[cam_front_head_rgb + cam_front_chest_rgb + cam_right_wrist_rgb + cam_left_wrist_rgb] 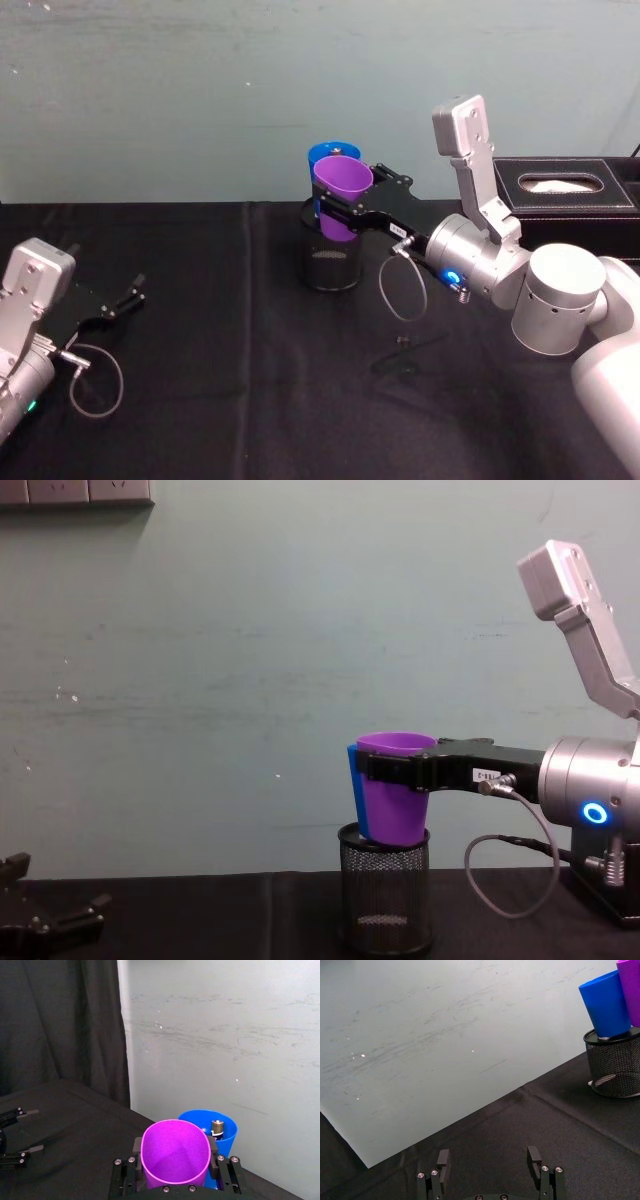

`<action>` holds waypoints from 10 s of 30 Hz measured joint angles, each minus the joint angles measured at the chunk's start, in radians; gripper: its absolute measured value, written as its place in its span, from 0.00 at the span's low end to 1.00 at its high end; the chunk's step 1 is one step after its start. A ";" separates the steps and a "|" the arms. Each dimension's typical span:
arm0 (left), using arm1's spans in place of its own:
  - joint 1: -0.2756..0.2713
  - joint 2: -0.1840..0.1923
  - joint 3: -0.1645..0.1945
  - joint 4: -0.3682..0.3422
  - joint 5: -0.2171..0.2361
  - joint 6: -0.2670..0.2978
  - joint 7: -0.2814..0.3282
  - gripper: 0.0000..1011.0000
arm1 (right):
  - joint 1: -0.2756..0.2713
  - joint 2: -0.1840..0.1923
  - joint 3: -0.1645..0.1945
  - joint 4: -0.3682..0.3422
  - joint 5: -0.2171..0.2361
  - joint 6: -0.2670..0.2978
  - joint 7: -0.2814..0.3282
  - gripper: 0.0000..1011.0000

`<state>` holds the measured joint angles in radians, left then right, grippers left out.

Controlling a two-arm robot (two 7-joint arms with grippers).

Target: Pick up one cup with a gripper and tap it against the other cup.

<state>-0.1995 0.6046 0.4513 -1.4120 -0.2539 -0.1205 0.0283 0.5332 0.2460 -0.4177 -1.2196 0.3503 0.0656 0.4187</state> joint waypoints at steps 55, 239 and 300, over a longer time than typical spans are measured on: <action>0.000 0.000 0.000 0.000 0.000 0.000 0.000 0.99 | -0.001 0.001 -0.002 -0.002 0.000 0.000 0.000 0.72; 0.000 0.000 0.000 0.000 0.000 0.000 0.000 0.99 | -0.431 0.012 0.052 -0.202 -0.201 -0.225 -0.142 0.71; 0.000 0.000 0.000 0.000 0.000 0.000 0.000 0.99 | -0.422 -0.037 0.075 -0.138 -0.205 -0.240 -0.095 0.99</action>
<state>-0.1995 0.6047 0.4514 -1.4120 -0.2539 -0.1205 0.0283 0.1114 0.2095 -0.3427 -1.3574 0.1448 -0.1740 0.3232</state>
